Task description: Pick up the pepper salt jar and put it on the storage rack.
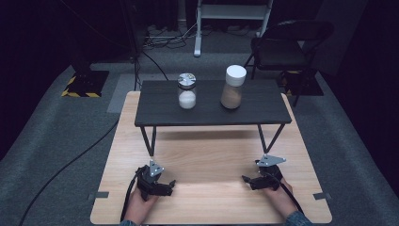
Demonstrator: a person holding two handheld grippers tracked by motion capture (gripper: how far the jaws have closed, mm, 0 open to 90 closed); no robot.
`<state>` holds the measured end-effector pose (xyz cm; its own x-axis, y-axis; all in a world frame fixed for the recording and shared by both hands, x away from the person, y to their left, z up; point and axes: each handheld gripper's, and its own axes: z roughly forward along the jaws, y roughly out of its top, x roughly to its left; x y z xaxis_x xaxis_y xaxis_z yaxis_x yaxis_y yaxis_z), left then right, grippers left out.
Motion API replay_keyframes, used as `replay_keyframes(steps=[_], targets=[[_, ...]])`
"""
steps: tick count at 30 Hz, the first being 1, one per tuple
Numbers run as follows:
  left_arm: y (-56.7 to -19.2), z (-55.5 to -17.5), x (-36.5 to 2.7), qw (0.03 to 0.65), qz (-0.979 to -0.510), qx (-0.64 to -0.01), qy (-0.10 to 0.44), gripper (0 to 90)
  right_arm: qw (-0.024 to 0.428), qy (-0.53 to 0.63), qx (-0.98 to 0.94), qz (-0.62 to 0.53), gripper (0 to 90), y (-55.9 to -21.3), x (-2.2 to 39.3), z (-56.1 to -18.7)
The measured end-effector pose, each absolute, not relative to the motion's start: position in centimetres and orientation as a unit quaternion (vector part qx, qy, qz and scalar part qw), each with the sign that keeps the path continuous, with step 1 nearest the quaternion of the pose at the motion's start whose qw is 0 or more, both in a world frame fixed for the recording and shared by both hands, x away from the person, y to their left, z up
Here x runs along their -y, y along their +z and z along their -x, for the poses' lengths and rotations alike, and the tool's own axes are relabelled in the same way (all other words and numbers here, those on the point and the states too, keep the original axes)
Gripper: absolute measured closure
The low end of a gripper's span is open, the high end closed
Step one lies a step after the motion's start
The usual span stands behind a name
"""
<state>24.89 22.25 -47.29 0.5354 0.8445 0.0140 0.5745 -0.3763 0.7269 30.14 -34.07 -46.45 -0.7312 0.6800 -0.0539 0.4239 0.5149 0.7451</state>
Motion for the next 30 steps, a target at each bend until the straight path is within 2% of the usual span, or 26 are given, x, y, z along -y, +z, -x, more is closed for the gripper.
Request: replay_keyframes(steps=[30], targets=[[-47.29, -24.63, -22.43, 0.344, -0.810, -0.433, 0.195, 1.3, 0.172, 0.372, -0.854, -0.322, 8.3, -46.47, 33.84, -30.22]])
